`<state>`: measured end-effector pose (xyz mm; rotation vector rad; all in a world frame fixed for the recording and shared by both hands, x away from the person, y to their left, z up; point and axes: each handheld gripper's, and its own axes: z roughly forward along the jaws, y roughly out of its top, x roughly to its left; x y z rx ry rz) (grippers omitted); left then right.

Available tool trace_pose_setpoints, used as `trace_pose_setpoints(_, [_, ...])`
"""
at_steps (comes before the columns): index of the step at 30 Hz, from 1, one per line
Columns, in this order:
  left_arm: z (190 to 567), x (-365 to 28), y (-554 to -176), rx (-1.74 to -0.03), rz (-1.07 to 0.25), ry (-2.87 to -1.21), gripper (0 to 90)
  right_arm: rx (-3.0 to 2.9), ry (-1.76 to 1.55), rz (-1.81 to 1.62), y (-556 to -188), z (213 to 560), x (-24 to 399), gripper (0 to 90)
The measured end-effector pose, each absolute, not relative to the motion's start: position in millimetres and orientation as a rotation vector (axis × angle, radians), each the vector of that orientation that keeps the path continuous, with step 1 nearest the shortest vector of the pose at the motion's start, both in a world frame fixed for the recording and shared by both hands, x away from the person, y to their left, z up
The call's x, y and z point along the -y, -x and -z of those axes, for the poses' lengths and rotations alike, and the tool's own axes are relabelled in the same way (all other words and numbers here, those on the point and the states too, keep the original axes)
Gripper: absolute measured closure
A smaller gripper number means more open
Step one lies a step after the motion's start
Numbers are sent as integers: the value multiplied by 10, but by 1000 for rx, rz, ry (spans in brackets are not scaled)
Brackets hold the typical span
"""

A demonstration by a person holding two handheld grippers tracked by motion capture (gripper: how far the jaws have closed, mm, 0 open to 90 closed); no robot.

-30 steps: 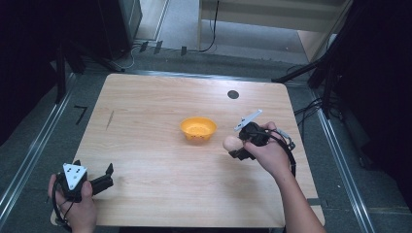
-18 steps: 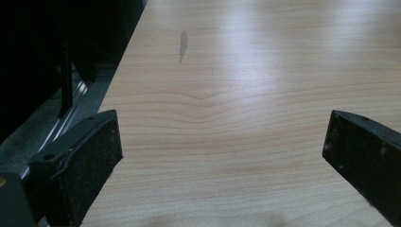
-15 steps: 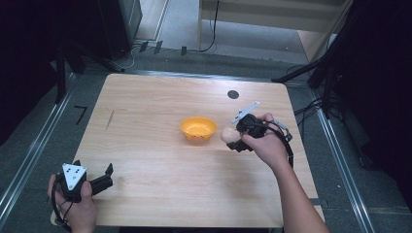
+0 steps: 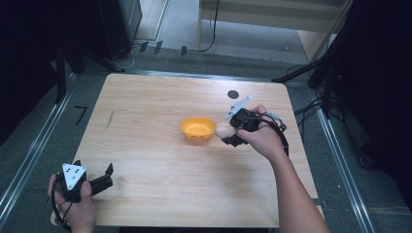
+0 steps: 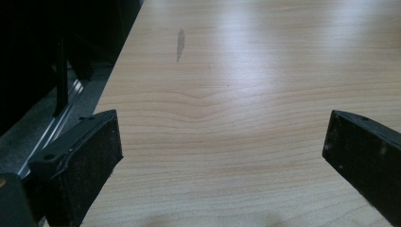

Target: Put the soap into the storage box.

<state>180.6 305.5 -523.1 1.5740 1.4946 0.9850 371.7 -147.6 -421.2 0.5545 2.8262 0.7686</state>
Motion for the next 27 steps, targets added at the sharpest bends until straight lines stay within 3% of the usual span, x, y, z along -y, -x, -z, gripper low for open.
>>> trace_pose_setpoints(27, [5231,-3078,-1806,-1499,-955,-1559,0,-2887,-254,-714,-3962,4191,1059,336])
